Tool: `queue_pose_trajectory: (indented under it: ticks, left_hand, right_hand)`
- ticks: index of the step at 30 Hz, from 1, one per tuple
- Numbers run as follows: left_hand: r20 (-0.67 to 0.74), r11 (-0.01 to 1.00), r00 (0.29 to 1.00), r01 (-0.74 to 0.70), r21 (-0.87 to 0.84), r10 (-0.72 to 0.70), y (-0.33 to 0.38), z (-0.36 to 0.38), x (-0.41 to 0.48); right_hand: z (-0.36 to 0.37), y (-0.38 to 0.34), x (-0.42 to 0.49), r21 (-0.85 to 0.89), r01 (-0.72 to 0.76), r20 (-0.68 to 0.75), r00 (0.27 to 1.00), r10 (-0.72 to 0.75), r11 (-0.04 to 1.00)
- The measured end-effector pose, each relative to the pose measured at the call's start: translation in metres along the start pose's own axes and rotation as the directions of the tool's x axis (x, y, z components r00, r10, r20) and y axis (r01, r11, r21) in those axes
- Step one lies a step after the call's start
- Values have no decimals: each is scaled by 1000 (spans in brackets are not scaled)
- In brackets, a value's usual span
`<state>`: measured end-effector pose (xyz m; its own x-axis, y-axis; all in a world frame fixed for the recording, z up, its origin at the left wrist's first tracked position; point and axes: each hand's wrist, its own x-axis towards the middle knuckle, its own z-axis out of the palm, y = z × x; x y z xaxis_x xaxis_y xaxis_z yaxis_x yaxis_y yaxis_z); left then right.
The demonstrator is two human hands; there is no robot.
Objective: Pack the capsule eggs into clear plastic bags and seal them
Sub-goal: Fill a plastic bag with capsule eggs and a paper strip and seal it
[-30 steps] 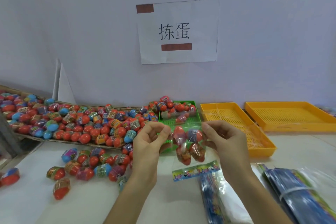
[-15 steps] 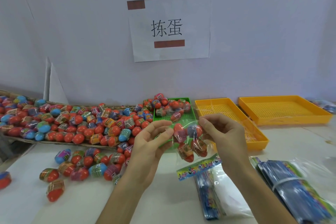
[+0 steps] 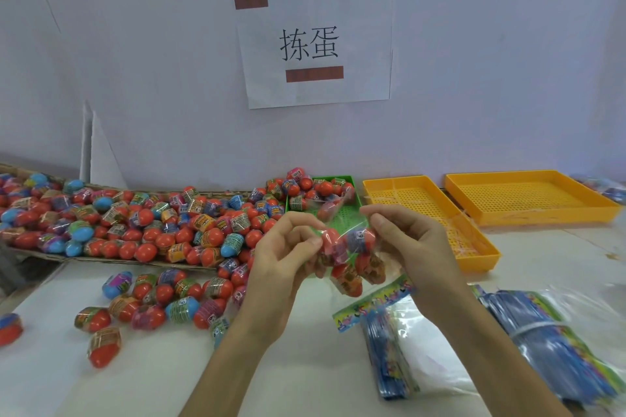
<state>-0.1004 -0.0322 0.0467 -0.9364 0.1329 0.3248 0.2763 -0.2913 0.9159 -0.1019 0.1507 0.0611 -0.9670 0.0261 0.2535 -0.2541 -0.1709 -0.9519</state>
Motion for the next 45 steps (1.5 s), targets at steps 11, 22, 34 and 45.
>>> queue_pose_trajectory:
  ticks: [11,22,34,45]
  left_hand:
    - [-136,963,989,19,-267,-57,-5,10,-1]
    - [-162,950,972,121,-288,-173,-4,11,1]
    - [-58,855,987,98,-509,-148,5,19,-9]
    - [-82,870,985,92,-485,-150,7,15,-12]
  right_hand:
    - [-3,-4,2,221,-174,132,980,148,959]
    - [-9,-9,2,182,-178,266,956,126,967]
    - [-6,-10,-2,228,-138,397,917,37,964]
    - [-3,-5,0,245,-155,417,908,40,957]
